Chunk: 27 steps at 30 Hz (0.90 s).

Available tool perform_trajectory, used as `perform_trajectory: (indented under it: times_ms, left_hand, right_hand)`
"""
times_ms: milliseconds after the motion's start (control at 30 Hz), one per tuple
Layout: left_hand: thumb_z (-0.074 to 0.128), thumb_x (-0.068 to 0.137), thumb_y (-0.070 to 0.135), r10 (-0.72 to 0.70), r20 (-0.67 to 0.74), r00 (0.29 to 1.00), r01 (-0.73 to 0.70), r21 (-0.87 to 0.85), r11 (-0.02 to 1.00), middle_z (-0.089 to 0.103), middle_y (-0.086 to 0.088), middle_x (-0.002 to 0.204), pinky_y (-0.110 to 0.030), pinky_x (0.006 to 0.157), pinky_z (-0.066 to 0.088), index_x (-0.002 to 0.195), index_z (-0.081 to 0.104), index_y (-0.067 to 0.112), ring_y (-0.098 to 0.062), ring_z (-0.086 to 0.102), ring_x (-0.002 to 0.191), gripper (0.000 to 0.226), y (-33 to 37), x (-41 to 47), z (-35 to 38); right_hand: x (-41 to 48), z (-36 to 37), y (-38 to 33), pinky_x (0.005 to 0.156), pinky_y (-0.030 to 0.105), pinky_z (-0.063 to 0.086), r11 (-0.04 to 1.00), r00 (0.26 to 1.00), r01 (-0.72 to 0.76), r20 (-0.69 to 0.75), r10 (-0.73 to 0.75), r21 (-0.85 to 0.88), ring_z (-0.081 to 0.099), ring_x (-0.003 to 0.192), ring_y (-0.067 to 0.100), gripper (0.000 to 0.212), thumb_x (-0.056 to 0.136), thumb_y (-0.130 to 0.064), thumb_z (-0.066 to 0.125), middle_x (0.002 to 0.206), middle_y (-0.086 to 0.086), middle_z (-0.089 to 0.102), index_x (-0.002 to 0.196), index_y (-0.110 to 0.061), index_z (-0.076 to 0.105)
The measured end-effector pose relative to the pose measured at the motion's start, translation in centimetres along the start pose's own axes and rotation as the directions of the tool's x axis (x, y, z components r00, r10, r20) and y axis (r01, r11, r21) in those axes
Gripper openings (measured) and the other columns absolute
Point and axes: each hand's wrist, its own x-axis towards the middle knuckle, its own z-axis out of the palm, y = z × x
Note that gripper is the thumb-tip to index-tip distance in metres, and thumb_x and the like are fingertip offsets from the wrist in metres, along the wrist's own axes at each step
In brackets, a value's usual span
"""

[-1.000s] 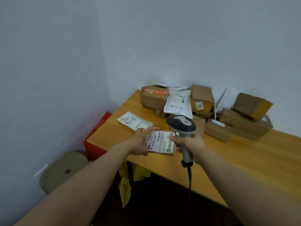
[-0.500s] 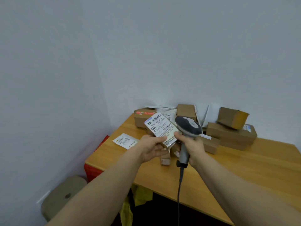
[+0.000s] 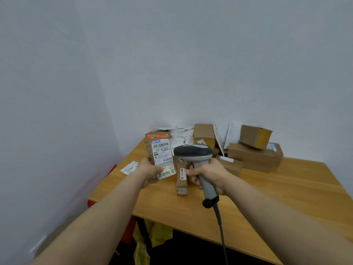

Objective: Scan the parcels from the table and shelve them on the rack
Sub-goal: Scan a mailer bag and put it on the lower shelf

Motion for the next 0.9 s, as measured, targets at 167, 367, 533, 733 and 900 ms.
perform_trajectory:
  times_ms: [167,367,533,733,900]
  left_hand:
    - [0.063,0.087,-0.005,-0.001,-0.012,1.000,0.001,0.007,1.000,0.065,-0.012,0.116,-0.044,0.081,0.054,0.131,0.041,0.011,-0.027,0.065,0.090,0.051,0.0,0.1,-0.6]
    - [0.061,0.087,-0.008,-0.011,-0.020,1.000,0.011,-0.012,1.000,0.063,-0.013,0.120,-0.044,0.079,0.053,0.127,0.043,0.009,-0.029,0.064,0.093,0.047,-0.2,0.4,-1.5]
    - [0.061,0.087,-0.007,-0.021,-0.017,1.000,0.021,-0.008,1.000,0.064,-0.012,0.117,-0.042,0.074,0.053,0.120,0.045,0.011,-0.026,0.064,0.086,0.041,-0.3,0.9,-2.1]
    - [0.062,0.087,-0.006,-0.032,-0.001,0.999,0.032,0.005,0.999,0.064,-0.012,0.116,-0.044,0.078,0.054,0.120,0.046,0.011,-0.026,0.064,0.088,0.041,-0.4,1.5,-2.9]
    - [0.062,0.087,-0.006,-0.036,-0.001,0.999,0.036,-0.009,0.999,0.064,-0.012,0.114,-0.050,0.087,0.054,0.113,0.045,0.014,-0.029,0.065,0.095,0.036,-0.9,2.2,-3.3]
  right_hand:
    - [-0.1,0.4,-0.3,0.042,0.024,0.042,1.000,1.000,0.005,0.005,-0.005,0.012,0.049,0.041,0.015,0.016,0.078,-0.001,0.073,0.051,0.007,0.056,0.070,-0.003,0.059]
    - [0.0,1.0,-0.9,0.045,0.024,0.043,0.999,1.000,-0.006,-0.008,0.007,0.033,0.047,0.040,0.015,0.018,0.078,0.000,0.072,0.051,0.007,0.055,0.069,-0.005,0.058]
    - [0.1,1.6,-1.1,0.044,0.024,0.042,1.000,1.000,-0.013,-0.016,0.014,0.024,0.046,0.039,0.015,0.019,0.078,0.001,0.072,0.050,0.007,0.054,0.068,-0.006,0.057]
    - [0.2,2.3,-1.5,0.044,0.024,0.042,1.000,1.000,-0.025,-0.013,0.025,0.009,0.047,0.039,0.014,0.017,0.079,-0.001,0.072,0.050,0.006,0.055,0.070,-0.005,0.058]
    - [0.7,2.8,-1.5,0.043,0.023,0.042,0.999,0.999,-0.046,-0.027,0.046,0.009,0.047,0.038,0.014,0.015,0.080,0.000,0.071,0.049,0.005,0.055,0.072,-0.005,0.059]
